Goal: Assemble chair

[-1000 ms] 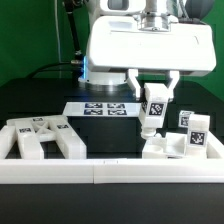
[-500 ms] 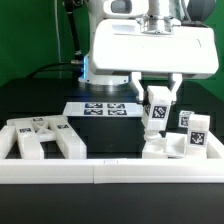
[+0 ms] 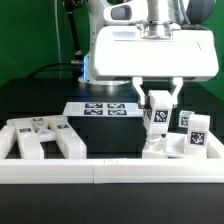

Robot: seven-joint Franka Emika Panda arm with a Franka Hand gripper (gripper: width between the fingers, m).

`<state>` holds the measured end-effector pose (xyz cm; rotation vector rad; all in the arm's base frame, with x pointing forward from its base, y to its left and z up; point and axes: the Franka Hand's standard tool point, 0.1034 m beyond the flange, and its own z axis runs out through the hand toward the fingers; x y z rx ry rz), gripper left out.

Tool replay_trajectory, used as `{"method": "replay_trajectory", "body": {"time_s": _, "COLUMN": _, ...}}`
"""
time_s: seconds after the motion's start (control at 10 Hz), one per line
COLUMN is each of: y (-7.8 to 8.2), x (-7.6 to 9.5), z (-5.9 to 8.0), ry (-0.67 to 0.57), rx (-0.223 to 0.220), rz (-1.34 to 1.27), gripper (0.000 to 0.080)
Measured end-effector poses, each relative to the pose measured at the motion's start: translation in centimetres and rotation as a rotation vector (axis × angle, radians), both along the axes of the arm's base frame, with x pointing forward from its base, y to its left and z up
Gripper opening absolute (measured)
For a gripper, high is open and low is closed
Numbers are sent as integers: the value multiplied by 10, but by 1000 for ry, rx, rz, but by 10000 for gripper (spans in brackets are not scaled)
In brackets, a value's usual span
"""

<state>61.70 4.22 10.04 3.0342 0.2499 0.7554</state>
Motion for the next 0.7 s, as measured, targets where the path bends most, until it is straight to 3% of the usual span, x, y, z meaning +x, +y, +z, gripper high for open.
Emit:
{"method": "replay_trajectory", "body": {"time_s": 0.4, "y": 0, "x": -1, "z": -1, "ry": 2, "rx": 0, "rz": 0, "gripper": 290}}
{"method": "replay_trajectory", "body": {"time_s": 0.7, "y": 0, "x": -4, "z": -10, "ry": 18, "rx": 4, "rz": -2, "gripper": 290}}
